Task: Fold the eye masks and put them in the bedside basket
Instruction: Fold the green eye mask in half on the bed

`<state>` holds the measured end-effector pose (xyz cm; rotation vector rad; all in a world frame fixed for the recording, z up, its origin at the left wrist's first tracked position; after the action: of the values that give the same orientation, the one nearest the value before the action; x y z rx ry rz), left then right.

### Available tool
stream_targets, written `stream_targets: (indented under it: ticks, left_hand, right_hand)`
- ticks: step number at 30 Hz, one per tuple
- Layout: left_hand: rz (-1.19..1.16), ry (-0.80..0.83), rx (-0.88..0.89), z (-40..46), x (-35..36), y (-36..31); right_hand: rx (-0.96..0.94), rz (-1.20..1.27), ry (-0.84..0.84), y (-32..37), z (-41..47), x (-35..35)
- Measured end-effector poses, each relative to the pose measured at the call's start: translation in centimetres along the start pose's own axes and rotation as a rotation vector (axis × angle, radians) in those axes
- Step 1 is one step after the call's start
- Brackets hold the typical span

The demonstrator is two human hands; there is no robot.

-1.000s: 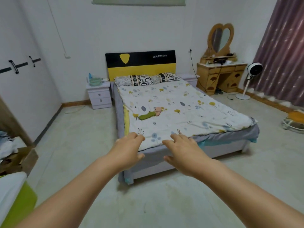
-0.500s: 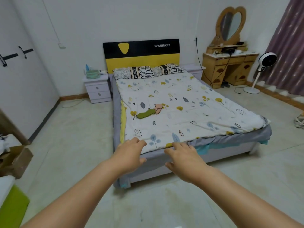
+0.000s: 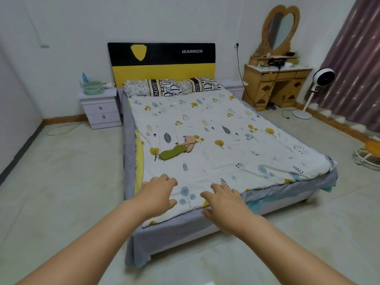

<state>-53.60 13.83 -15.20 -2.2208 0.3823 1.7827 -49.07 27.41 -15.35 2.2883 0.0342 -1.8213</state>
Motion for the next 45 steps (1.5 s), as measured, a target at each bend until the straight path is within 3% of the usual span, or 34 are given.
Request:
stream_targets:
  ticks: [14,24,45]
  left_hand:
    - [-0.033,0.036,-0.058,16.1,-1.5,-1.3]
    - [-0.096,0.124,-0.108,26.7,-1.3,-4.5]
    - [-0.204,0.235,-0.171,47.8,1.6,9.4]
  right_hand:
    - [-0.007,0.016,0.015,-10.7,13.5,-2.9]
    - [-0.053,-0.004,0.122,-18.2,22.9,-4.6]
    - [-0.077,0.031,0.217,-18.3,48.3,-2.4]
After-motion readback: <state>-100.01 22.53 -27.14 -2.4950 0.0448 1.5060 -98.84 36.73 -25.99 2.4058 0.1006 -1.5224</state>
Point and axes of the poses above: each hand's wrist, its own z-axis towards the middle knuckle, its own x-axis out of the palm, y = z × x, the point moved 8 cm from there along z, towards the middle knuckle, and after that the axes turned 6 degrees about z, right-handed, at the moved point
